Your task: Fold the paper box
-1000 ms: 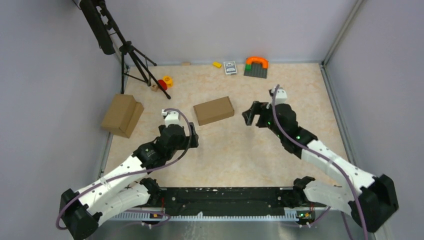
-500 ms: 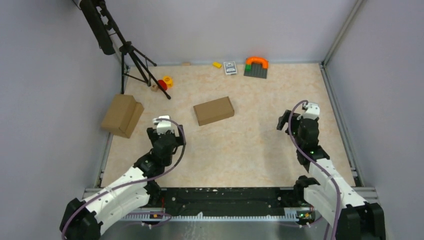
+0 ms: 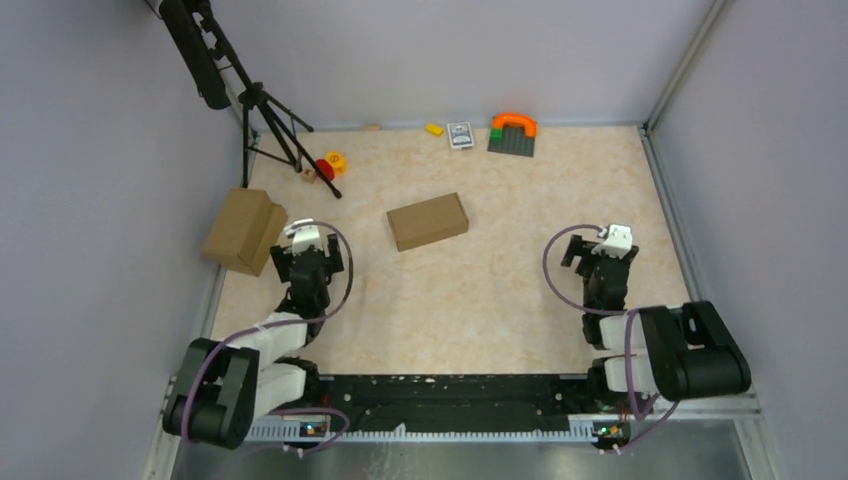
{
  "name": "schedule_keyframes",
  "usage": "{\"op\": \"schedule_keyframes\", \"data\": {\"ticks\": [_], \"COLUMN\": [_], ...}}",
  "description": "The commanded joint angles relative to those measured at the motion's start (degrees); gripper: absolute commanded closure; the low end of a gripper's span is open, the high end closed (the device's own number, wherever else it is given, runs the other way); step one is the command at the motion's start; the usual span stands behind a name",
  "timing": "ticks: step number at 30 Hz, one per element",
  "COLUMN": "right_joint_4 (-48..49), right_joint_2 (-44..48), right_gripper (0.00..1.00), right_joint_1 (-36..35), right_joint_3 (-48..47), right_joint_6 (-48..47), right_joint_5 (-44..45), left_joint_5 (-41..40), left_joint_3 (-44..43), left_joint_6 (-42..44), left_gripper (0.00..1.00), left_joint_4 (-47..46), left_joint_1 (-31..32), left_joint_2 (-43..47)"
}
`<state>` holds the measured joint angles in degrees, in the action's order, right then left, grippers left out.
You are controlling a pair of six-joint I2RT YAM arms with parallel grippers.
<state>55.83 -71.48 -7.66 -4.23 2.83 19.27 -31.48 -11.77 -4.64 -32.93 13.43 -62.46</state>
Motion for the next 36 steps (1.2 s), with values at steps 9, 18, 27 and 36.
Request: {"op": "schedule_keyframes", "data": {"ticks": [9,18,27,36], "right_joint_4": [13.9,15.6,15.4,15.4], "right_joint_2": [-11.5,-12.0,-12.0,-12.0], "right_gripper": [0.08,0.02,0.01,0.01], "right_joint_1": [4.1,4.0,4.0,4.0], "right_joint_3": [-6.0,-5.6,-5.6,-5.6], "right_joint_6": [0.2,-0.3,-0.3,-0.3], "right_joint_5": [-1.5,-2.1,-2.1,-2.1], "left_joint_5": [10.4,16.0,22.6,23.4], "left_joint_3": [-7.0,-2.8,-5.4,-5.9], "left_joint_6": [9.8,7.7,4.9,4.9], "left_gripper": [0.14,0.09,0.01,0.01], "left_joint_4": [-17.8,-30.4,-26.6,-25.8], "left_joint_1": [-2.8,-7.7,-12.7,-13.0], "left_joint_2": [-14.0,-18.1,-20.6,-20.8]}}
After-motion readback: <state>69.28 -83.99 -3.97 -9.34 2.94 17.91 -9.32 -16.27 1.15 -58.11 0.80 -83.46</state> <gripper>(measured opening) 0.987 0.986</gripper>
